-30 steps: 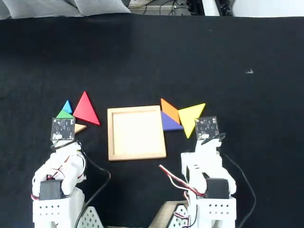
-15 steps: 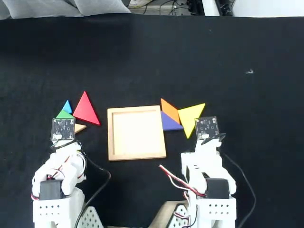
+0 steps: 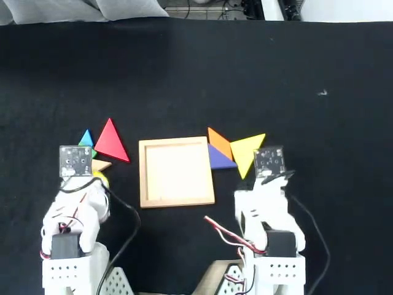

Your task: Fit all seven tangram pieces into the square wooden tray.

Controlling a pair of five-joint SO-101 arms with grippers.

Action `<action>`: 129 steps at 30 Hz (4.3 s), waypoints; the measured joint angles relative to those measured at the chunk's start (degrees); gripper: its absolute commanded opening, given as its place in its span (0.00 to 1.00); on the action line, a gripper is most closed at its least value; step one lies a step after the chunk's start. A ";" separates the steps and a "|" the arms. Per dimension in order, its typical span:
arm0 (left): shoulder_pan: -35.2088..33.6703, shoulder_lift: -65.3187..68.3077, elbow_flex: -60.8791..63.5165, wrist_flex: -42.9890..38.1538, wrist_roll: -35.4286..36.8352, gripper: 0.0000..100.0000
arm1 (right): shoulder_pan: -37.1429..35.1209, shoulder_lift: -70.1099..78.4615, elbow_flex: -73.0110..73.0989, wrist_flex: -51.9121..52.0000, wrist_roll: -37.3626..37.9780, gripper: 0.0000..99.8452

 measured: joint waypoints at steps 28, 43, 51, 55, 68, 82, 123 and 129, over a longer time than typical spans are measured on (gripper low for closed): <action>-2.37 0.09 0.00 -12.84 -1.23 0.16 | 0.18 0.00 -1.23 -26.02 18.99 0.01; 1.41 0.09 0.00 -9.05 -4.92 0.16 | 0.18 27.43 -23.47 -19.69 18.20 0.01; 0.62 0.09 -0.09 -6.59 -4.66 0.16 | 0.26 59.87 -43.16 -11.34 18.20 0.01; -0.97 2.29 -0.26 -6.51 -3.43 0.16 | 0.26 74.29 -54.33 -6.15 18.20 0.01; -1.67 40.00 -10.90 -19.16 -0.88 0.16 | 0.35 112.79 -82.20 -5.10 18.20 0.01; -4.57 66.64 -23.47 -20.75 1.23 0.16 | 8.97 126.59 -90.29 -4.75 26.99 0.01; -3.60 66.64 -23.47 -20.84 1.23 0.16 | 10.20 131.43 -95.56 8.62 47.30 0.01; -3.60 66.64 -23.47 -20.84 1.23 0.16 | 14.07 130.46 -94.07 21.27 56.62 0.01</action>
